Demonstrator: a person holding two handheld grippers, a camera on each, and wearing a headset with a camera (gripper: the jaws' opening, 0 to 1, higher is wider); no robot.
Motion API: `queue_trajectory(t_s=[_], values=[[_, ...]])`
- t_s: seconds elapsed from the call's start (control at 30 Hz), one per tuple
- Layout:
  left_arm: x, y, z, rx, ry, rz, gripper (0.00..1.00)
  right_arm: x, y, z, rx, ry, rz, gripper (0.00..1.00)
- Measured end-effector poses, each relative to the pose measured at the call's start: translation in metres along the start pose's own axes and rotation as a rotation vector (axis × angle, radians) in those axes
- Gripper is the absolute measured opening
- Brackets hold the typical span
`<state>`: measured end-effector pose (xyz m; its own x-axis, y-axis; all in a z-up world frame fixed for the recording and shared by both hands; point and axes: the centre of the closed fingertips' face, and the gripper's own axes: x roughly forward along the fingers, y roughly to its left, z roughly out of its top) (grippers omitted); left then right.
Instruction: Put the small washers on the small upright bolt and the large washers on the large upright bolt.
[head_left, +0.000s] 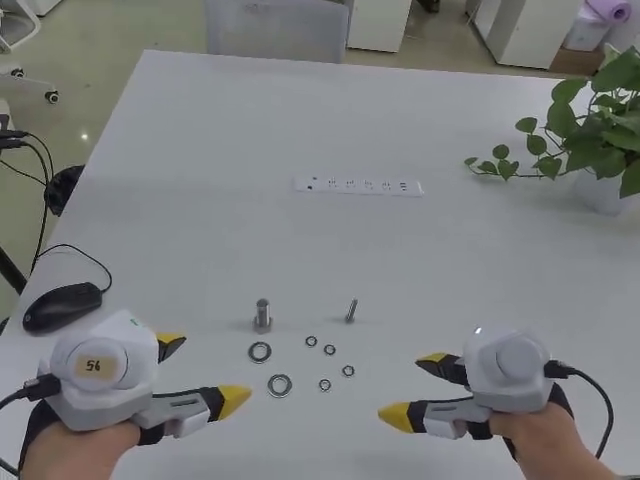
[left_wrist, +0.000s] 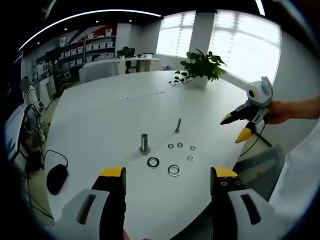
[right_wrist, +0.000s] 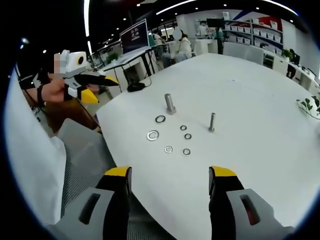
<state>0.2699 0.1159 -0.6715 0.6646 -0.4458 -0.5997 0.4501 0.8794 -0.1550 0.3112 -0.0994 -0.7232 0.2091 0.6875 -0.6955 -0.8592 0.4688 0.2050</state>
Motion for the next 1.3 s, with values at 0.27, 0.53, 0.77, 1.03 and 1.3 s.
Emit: queue_trajectory(t_s=[0.27,0.53,0.77,1.03,1.3], values=[[0.002,0.002,-0.002,-0.001,0.005,0.002,0.67,0.023,-0.001,0.004,-0.039,0.051,0.031,0.59],[0.004,0.004,-0.001,0.003,0.005,0.006,0.67,0.043,-0.006,0.004,-0.070,0.103,0.053,0.52],[0.007,0.005,0.000,0.002,0.007,0.006,0.66,0.060,-0.012,0.004,-0.086,0.144,0.071,0.47],[0.007,0.006,0.000,-0.004,0.007,0.010,0.66,0.078,-0.018,-0.001,-0.143,0.211,0.081,0.41],[0.006,0.007,-0.003,-0.009,0.010,0.015,0.65,0.094,-0.022,-0.006,-0.228,0.280,0.085,0.34]])
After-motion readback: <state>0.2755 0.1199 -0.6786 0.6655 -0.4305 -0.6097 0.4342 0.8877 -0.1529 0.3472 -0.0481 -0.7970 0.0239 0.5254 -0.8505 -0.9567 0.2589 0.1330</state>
